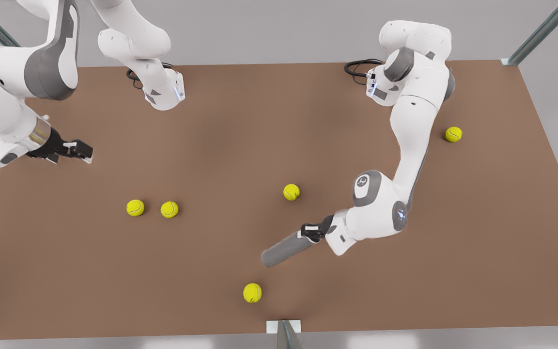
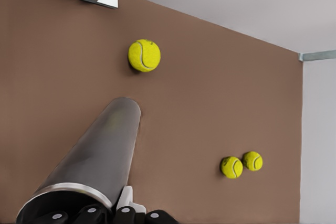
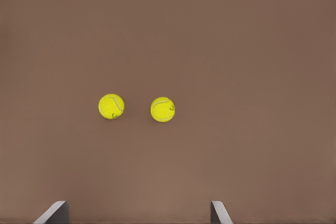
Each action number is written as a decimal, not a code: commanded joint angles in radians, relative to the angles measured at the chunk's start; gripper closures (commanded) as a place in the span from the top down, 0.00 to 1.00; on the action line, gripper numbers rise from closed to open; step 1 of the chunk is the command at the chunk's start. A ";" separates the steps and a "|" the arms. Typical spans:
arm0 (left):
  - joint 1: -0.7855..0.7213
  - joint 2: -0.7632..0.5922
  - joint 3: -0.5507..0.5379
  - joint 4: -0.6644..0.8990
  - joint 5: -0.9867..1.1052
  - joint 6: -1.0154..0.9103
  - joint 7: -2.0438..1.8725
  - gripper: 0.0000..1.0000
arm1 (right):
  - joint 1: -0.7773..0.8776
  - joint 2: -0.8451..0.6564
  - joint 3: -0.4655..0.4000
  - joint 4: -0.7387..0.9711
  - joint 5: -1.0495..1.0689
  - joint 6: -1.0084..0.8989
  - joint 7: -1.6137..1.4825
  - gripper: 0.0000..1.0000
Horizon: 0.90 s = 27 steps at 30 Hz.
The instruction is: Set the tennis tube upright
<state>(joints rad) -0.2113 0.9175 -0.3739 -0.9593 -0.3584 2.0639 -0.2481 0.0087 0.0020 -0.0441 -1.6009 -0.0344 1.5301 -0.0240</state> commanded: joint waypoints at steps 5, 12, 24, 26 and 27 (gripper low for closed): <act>-0.025 -0.071 0.042 0.002 0.329 -0.223 -0.401 0.21 | -0.019 -0.027 0.000 -0.030 -0.012 -0.010 0.009 1.00; -0.025 -0.146 0.082 0.001 0.498 -0.401 -0.399 0.21 | -0.023 -0.033 0.001 -0.033 -0.010 -0.011 0.006 1.00; 0.023 -0.193 0.075 -0.088 0.518 -0.492 -0.373 0.21 | -0.032 -0.034 0.001 -0.033 -0.010 -0.013 0.006 1.00; 0.030 -0.193 0.075 -0.093 0.515 -0.475 -0.373 0.21 | -0.032 -0.034 0.001 -0.033 -0.010 -0.013 0.006 1.00; 0.040 -0.193 0.072 -0.105 0.512 -0.444 -0.373 0.21 | -0.032 -0.033 0.001 -0.034 -0.010 -0.011 0.004 1.00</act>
<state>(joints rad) -0.1764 0.7257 -0.3008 -1.0597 0.1565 1.6060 -0.5450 -0.0311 -0.0304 -0.0438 -1.6351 -0.0453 1.5185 -0.0199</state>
